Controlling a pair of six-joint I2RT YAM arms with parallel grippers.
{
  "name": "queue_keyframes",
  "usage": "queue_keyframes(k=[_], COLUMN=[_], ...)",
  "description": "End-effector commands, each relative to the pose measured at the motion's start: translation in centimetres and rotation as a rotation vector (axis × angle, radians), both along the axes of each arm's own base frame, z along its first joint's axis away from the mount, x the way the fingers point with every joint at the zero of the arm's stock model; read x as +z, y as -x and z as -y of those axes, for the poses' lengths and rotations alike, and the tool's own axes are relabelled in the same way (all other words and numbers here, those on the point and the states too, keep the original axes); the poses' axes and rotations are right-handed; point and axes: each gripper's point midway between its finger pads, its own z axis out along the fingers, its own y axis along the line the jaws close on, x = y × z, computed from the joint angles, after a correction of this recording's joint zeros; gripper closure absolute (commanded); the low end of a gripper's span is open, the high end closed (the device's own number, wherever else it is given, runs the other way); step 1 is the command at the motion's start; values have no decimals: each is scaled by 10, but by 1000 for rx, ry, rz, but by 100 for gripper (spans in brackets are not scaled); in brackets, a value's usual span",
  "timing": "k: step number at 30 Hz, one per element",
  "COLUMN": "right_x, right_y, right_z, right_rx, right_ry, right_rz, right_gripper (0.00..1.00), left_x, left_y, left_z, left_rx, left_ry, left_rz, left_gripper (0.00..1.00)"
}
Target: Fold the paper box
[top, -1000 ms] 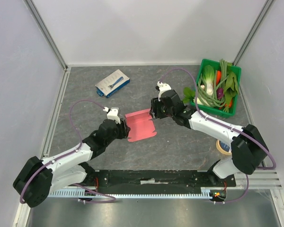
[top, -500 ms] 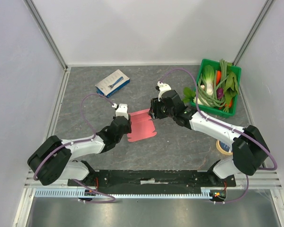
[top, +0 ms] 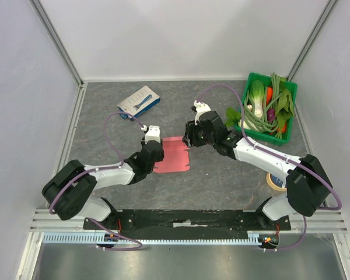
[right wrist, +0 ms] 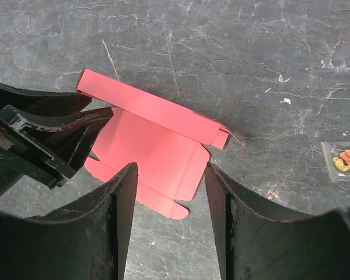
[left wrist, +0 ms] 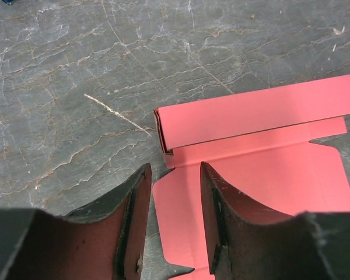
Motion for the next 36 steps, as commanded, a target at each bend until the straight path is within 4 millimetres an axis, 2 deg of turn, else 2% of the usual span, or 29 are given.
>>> queue_keyframes(k=[1,5,15,22,27,31,36], right_x=[26,25,20,20,19,10,-1], right_y=[-9,-9,-7,-8,-13,-19,-20], right_z=[-11,-12,-19,-23,-24,-29,-27], right_rx=[14,12,29,22,-44,-74,-129], right_ry=[-52,-54,-75,-88,-135,-167,-188], right_rz=[53,47,10,-4,-54,-117,-175], right_gripper=[43,43,46,47,55,60,64], left_x=[3,-1,16,12,13,12,10], left_y=[-11,-19,-35,-40,-41,-41,-41], left_z=[-1,-1,4,1,-1,-2,-4], left_rx=[33,33,21,27,32,37,47], left_ry=[-39,-50,-73,-84,-87,-96,-99], left_rz=[28,53,136,133,146,150,148], left_gripper=[54,57,66,76,86,98,98])
